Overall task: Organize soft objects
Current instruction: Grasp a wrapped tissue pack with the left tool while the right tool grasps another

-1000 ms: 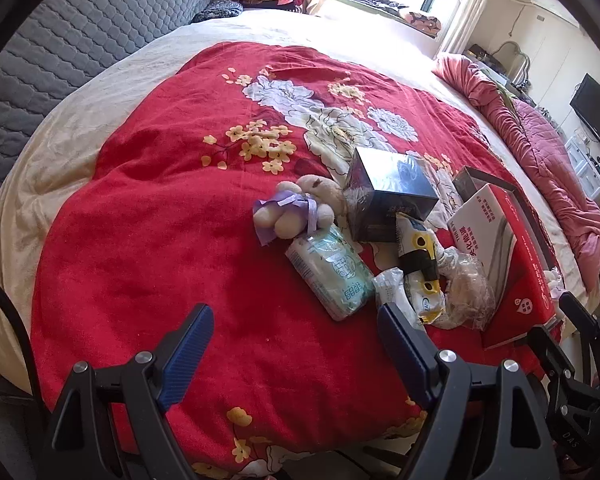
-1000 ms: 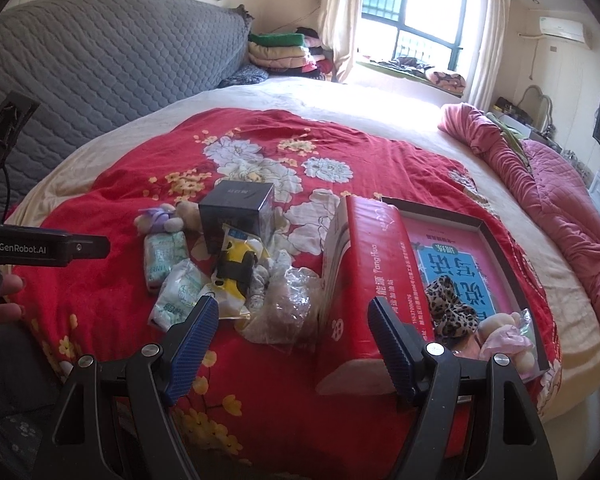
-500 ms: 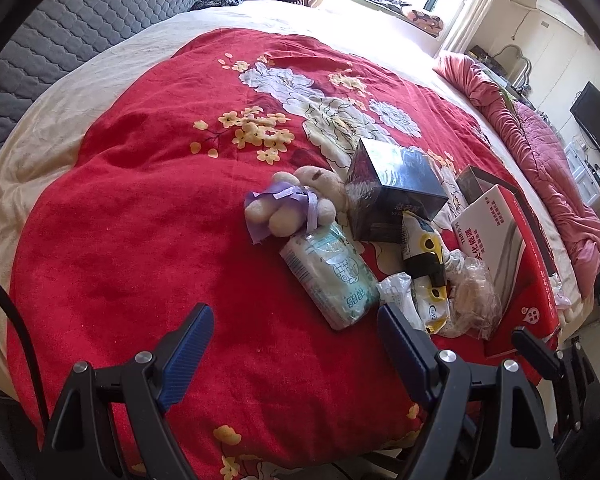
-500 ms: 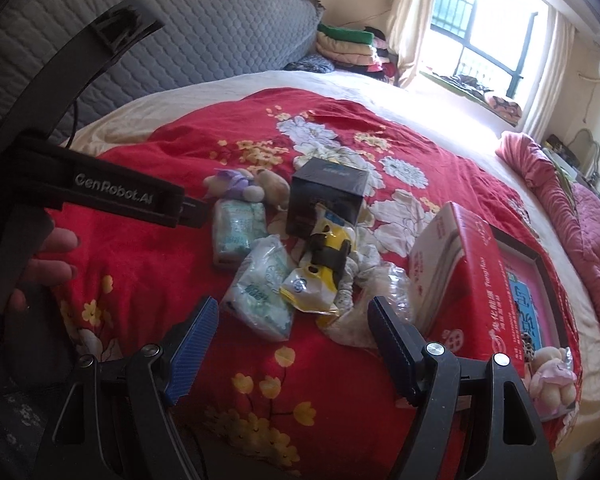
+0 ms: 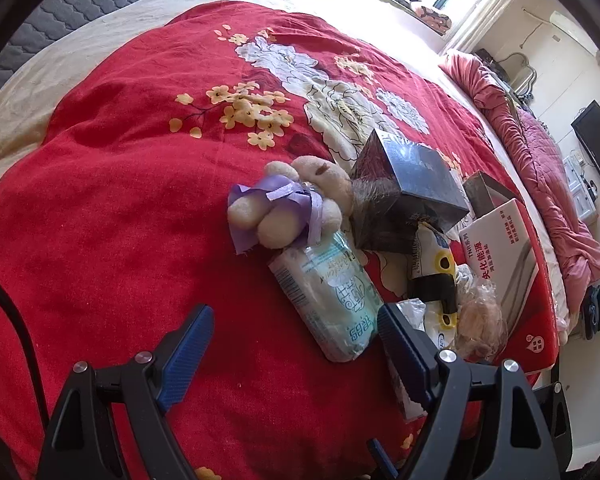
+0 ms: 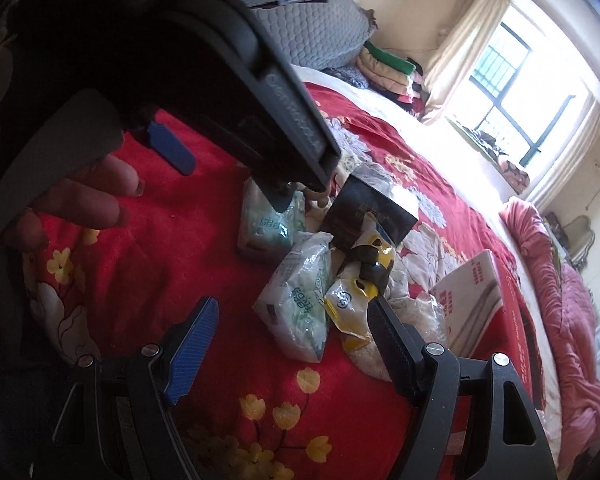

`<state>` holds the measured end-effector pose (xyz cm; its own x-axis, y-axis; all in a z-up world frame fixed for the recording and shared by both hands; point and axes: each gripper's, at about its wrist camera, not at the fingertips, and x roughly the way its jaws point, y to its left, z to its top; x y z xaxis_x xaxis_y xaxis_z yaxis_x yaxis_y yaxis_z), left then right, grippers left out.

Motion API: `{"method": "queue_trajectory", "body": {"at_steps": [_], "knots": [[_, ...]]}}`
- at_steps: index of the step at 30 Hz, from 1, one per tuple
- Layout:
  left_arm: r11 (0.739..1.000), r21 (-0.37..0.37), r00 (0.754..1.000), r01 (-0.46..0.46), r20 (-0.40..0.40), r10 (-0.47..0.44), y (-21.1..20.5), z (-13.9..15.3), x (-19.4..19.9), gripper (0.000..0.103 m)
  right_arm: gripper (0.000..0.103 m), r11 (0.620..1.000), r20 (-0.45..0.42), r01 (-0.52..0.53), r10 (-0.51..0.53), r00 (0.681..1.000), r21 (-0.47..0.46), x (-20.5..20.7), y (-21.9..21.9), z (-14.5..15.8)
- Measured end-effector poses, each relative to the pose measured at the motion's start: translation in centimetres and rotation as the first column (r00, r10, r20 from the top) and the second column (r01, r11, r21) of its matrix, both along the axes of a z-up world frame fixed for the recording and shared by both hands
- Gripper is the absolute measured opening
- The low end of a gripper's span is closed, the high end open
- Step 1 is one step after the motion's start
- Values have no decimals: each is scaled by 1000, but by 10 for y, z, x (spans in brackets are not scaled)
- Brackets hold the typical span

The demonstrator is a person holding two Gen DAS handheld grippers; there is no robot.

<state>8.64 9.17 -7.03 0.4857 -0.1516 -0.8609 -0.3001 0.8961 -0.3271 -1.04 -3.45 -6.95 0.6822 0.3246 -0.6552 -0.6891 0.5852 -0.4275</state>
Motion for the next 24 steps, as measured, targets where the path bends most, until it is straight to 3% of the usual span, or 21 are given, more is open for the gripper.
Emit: {"method": "queue_trajectory", "body": {"at_steps": [4,16,18,24], "knots": [[1000,-28,1000,12,0,-12,3,-5,7,83,78,1000,21,-28,28,999,-8,6,6,-4],[995,-100,999,29,-12,-31,6,-21,20,83,35,999,-19,-35,35,999,-5,37,13,-12],[994,-105,1000,26,-14,-28,6,-23,22,82,33,999,-28,-34,34,999,6,40,12,-10],[991,-136,1000,16,-2,-17,5,-27,31,69,25,995,-94,-8,17,995,96,55,1,3]]}}
